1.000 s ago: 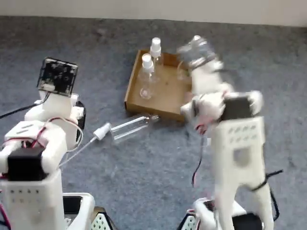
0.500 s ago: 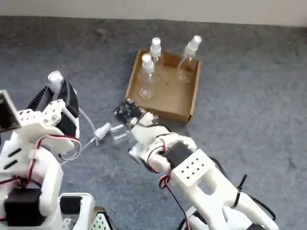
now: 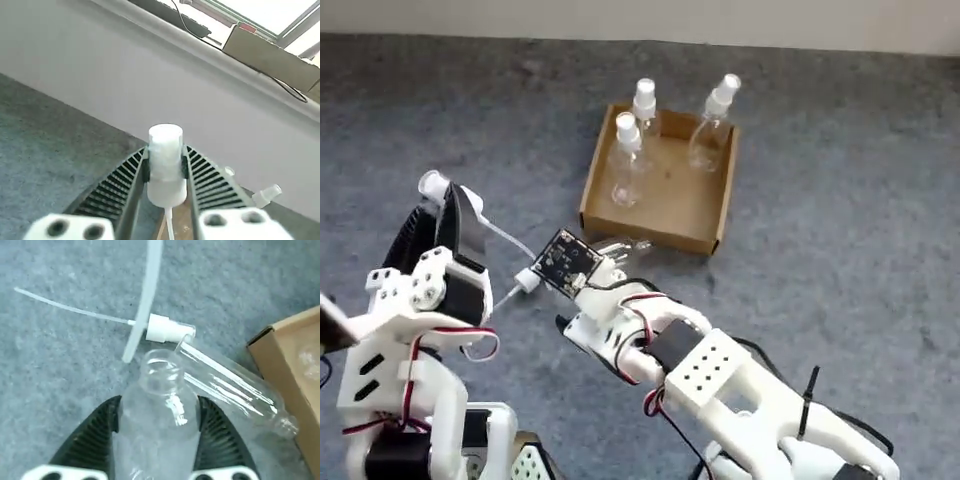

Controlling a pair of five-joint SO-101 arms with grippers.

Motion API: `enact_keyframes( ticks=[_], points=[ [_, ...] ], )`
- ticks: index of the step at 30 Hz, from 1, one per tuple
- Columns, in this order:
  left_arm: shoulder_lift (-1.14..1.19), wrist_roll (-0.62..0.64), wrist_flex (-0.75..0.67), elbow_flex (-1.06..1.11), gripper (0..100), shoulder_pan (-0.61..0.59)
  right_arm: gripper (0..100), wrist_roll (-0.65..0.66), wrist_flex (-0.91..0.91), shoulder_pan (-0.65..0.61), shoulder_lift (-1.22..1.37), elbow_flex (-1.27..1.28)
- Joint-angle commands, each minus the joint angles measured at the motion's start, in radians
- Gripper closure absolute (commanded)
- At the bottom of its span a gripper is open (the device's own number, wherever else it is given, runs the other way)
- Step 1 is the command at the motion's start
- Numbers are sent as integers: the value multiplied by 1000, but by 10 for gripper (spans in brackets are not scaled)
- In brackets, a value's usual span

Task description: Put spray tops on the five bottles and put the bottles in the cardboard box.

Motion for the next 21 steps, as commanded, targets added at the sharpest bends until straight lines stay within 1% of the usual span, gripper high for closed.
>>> enact_keyframes(
  ticks=[1, 4, 10, 15, 21],
  points=[
    [-4, 9, -23, 1, 995, -13, 995, -14, -48, -1, -41, -5],
    [-4, 9, -64, 41, 995, -18, 995, -61, -48, -8, -41, -4],
    [-4, 6, -186, 122, 995, -21, 995, -64, -48, -8, -41, -1],
    [-2, 5, -216, 130, 995, -21, 995, -64, -48, -8, -41, -1],
    [-2, 5, -249, 202, 994, -16, 995, -64, -48, -8, -41, -1]
  ],
)
